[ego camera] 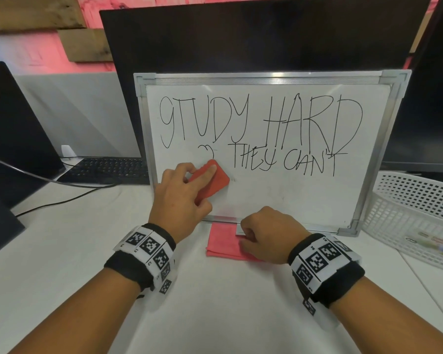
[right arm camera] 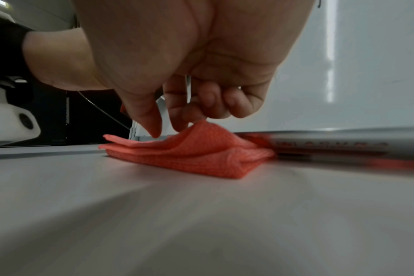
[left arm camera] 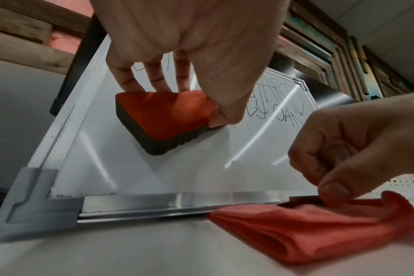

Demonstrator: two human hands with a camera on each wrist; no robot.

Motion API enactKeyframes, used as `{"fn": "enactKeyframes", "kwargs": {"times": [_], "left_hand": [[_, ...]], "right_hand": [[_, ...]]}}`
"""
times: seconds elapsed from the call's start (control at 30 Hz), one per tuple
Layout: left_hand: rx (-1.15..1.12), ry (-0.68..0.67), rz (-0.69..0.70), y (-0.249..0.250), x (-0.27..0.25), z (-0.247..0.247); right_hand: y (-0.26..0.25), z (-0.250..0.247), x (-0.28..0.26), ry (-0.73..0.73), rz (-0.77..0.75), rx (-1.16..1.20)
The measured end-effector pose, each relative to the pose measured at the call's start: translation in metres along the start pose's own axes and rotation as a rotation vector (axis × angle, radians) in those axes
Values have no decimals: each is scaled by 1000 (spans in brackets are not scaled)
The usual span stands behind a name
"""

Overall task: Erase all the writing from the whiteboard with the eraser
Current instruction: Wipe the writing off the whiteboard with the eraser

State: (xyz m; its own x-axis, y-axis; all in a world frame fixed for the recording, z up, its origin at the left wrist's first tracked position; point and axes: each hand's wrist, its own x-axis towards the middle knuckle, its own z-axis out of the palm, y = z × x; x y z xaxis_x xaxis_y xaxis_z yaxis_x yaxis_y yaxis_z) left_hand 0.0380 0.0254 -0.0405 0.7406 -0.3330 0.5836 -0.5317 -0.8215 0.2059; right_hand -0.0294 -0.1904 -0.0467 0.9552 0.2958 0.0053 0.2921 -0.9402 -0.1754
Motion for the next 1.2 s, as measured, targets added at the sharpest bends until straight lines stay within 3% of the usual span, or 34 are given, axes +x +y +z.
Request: {"fn": "enactKeyframes", "kwargs": {"times": [0.17,0.5,0.63,0.77,0.87,1.03,1.2], "left_hand": [[-21,54,-27,-4,7,-6],[39,0,23,2,12,-13],[-38,54,-81,3,16,-15],[2,12,-48,4,16,-16],[-29,60,-111,-3,20,-22],[27,-9,-33,5,15,-19],[-57,51,-98,9,15,-13]], "right_hand": [[0,0,0,3,6,3],[0,1,0,14,2,0],[1,1,0,22,0,5],[1,2,1,21,-2,4],[2,3,1,18,2,6],[1,2,2,27,5,5],[2,4,2,31,7,0]]}}
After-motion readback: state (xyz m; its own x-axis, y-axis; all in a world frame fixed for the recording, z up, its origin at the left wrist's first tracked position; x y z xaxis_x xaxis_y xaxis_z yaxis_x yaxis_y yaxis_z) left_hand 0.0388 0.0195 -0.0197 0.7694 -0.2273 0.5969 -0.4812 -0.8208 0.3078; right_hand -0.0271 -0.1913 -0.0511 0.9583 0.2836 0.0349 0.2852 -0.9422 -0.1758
